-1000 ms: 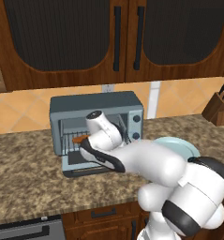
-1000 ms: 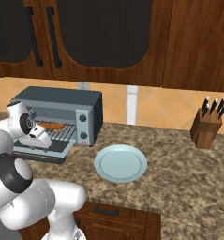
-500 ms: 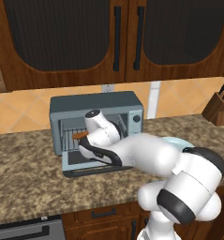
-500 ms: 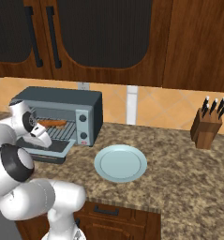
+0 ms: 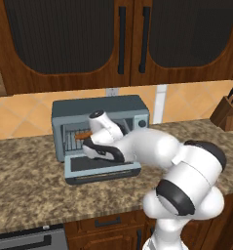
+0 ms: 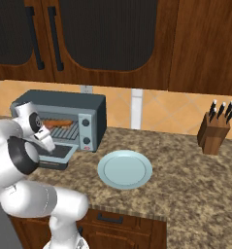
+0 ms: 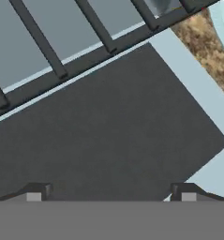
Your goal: Pick up the kebab skewer and baguette bread, and place them inside the toaster oven. Close the toaster oven door and start by setting the timer.
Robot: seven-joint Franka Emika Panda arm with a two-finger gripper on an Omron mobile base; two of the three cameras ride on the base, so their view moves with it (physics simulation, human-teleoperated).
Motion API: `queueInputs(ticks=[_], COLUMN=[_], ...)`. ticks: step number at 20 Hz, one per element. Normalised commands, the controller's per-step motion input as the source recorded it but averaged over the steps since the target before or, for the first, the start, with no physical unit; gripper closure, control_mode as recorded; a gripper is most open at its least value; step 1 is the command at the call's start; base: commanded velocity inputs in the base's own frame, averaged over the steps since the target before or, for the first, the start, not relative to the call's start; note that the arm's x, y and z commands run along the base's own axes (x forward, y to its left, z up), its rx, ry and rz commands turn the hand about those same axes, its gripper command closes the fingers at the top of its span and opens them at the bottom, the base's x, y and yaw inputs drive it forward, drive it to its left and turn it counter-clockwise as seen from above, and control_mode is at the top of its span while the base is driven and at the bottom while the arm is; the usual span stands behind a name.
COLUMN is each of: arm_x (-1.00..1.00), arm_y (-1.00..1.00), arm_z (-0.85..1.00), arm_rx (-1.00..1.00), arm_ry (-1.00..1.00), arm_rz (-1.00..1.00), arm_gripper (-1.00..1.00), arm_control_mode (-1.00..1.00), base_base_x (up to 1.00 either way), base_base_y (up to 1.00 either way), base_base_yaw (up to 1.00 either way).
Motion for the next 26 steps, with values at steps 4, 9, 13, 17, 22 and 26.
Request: queueInputs(ticks=[4, 9, 13, 17, 22, 26], arm_x=[0.31, 0.29, 0.29, 0.19, -0.31, -0.99], arm_y=[-0.22, -0.08, 0.00, 0.01, 0.02, 0.00], arm_z=[0.01, 0.03, 0.02, 0.00, 0.08, 0.43], arm_rx=[0.00, 0.00, 0.00, 0.00, 0.00, 0.01], arm_ry=[0.00, 0.00, -0.01, -0.02, -0.05, -0.09], arm_rz=[-0.14, -0.07, -0.06, -0.10, -0.03, 0.06], arm_gripper=[-1.00, -1.00, -1.00, -1.00, -1.00, -1.00], arm_control_mode=[-1.00, -1.00, -1.00, -1.00, -1.00, -1.00], base_base_x=[0.00, 0.00, 0.00, 0.00, 0.00, 0.00], base_base_y=[0.00, 0.00, 0.00, 0.00, 0.00, 0.00], base_base_yaw=[0.00, 0.00, 0.00, 0.00, 0.00, 0.00])
